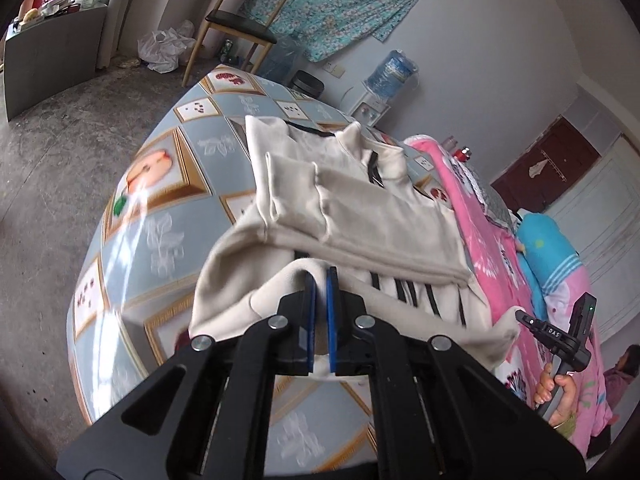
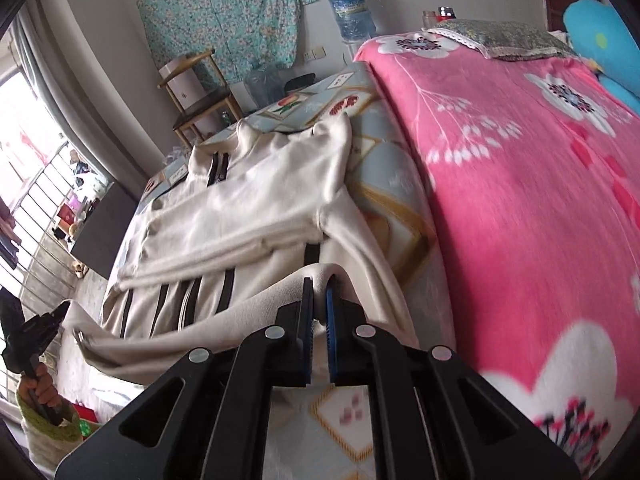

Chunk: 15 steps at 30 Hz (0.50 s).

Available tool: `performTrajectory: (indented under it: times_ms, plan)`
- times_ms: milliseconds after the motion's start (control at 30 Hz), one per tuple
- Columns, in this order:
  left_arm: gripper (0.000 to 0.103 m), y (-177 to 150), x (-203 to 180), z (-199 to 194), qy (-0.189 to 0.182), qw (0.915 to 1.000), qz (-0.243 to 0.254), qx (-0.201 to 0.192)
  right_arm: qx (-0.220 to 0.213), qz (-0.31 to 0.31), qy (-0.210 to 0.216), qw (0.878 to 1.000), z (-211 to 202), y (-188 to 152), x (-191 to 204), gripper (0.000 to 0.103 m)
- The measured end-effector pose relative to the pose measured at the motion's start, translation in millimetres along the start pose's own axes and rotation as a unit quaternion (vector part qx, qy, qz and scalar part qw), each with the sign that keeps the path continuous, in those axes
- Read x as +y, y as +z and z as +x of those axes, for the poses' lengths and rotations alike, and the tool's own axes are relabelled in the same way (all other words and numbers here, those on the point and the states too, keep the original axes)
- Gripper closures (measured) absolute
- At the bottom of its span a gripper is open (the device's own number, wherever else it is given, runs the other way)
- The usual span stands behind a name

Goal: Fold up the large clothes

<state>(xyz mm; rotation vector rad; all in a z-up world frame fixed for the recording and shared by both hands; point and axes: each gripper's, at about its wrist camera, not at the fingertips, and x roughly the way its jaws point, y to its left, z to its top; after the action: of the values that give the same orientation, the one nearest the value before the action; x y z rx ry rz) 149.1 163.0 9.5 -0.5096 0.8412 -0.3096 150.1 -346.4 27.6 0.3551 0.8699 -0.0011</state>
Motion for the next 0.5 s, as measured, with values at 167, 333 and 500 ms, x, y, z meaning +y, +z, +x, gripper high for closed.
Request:
performTrajectory:
  times_ms: [167, 333, 500]
  plan:
    - [0.098, 26.8, 17.2, 50.2, 0.041, 0.9989, -0.003, 0.022, 0.022, 0.034, 0.011, 0.999, 65.5, 33.1, -11.1, 0.097]
    - [0.094, 33.0, 34.3, 73.3, 0.042, 0.9974, -0.032, 0.049, 0.065, 0.068, 0.026, 0.995, 102.1, 36.9, -25.1, 0.094]
    - [0.061, 34.9, 34.9, 49.1, 0.034, 0.9988, -0.033, 0.014, 0.042, 0.086, 0.051, 0.994, 78.1, 37.9, -35.4, 0.040]
